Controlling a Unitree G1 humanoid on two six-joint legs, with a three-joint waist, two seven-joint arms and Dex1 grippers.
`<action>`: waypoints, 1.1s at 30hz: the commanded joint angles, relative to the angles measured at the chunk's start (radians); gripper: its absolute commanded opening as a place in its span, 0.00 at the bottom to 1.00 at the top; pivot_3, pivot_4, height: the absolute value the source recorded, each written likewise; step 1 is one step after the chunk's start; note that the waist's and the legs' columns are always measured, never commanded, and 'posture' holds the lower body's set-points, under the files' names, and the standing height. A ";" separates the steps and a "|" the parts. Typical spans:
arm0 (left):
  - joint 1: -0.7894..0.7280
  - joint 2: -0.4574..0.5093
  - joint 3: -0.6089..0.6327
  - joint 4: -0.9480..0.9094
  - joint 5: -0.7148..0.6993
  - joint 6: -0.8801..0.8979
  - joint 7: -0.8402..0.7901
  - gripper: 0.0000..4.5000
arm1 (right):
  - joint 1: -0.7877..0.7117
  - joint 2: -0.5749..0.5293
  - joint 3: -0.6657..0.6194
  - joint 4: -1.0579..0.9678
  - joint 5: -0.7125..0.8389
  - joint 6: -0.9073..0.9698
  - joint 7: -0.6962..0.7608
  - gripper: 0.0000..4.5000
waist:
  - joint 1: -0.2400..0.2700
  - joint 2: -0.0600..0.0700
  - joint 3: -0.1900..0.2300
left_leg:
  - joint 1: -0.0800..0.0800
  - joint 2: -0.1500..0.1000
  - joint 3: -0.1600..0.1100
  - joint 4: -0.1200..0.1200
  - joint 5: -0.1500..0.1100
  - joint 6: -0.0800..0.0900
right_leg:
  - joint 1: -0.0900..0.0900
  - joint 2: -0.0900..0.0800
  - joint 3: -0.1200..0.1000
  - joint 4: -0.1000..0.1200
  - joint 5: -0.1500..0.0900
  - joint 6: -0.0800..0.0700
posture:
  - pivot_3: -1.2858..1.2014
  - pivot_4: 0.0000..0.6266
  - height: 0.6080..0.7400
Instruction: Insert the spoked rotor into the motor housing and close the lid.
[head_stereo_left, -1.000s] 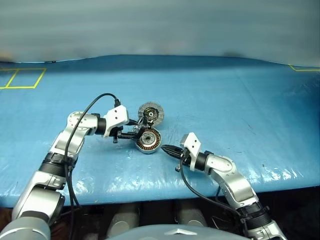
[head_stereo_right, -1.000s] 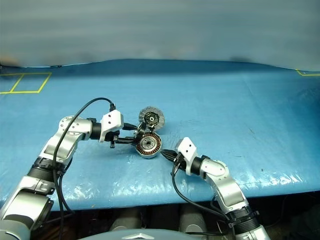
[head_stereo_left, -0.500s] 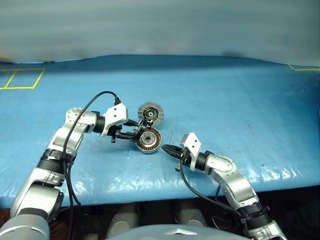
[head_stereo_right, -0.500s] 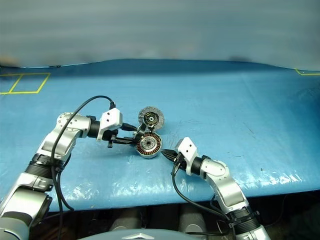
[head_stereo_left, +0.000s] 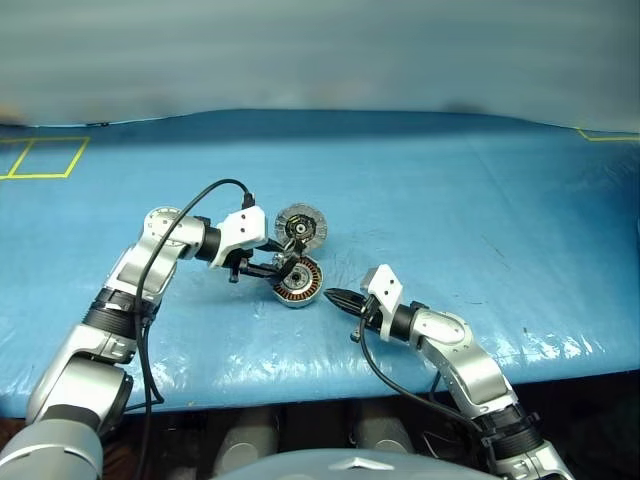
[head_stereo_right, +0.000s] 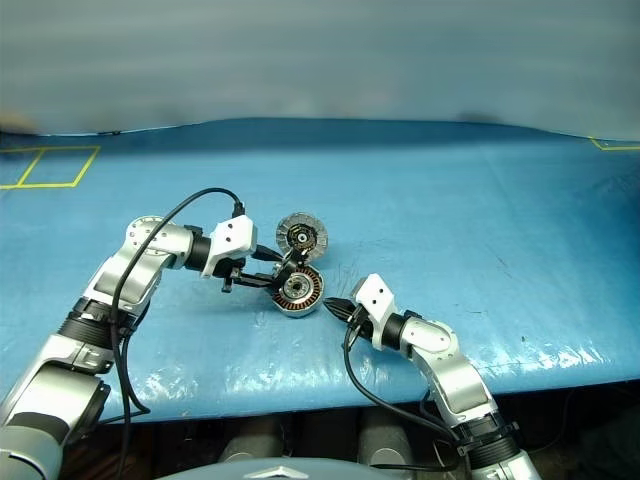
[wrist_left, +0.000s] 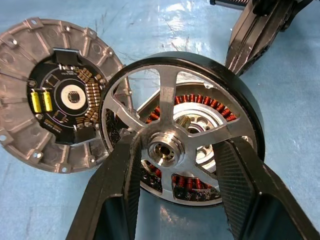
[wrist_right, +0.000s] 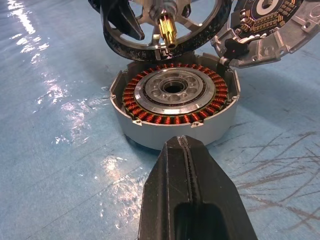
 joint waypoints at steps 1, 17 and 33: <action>-0.018 -0.004 0.003 0.003 0.017 -0.034 0.016 0.40 | 0.000 0.002 -0.007 -0.017 0.001 -0.022 0.000 0.00 | 0.000 0.000 0.000 | 0.000 0.000 0.000 0.000 0.000 0.000 | 0.000 0.000 0.000 0.000 0.000 0.000 | 0.52 0.24 1.00; -0.018 -0.017 -0.010 0.027 0.043 -0.072 0.028 0.48 | 0.000 0.007 -0.002 -0.012 -0.003 -0.026 -0.002 0.00 | 0.000 0.000 0.000 | 0.000 0.000 0.000 0.000 0.000 0.000 | 0.000 0.000 0.000 0.000 0.000 0.000 | 0.52 0.24 1.00; 0.001 -0.026 0.037 0.013 0.020 -0.086 0.080 0.83 | 0.002 0.012 0.001 -0.003 -0.007 -0.027 -0.002 0.00 | 0.001 0.000 0.000 | 0.000 0.000 0.000 0.000 0.000 0.000 | 0.000 0.000 0.000 0.000 0.000 0.000 | 0.52 0.24 1.00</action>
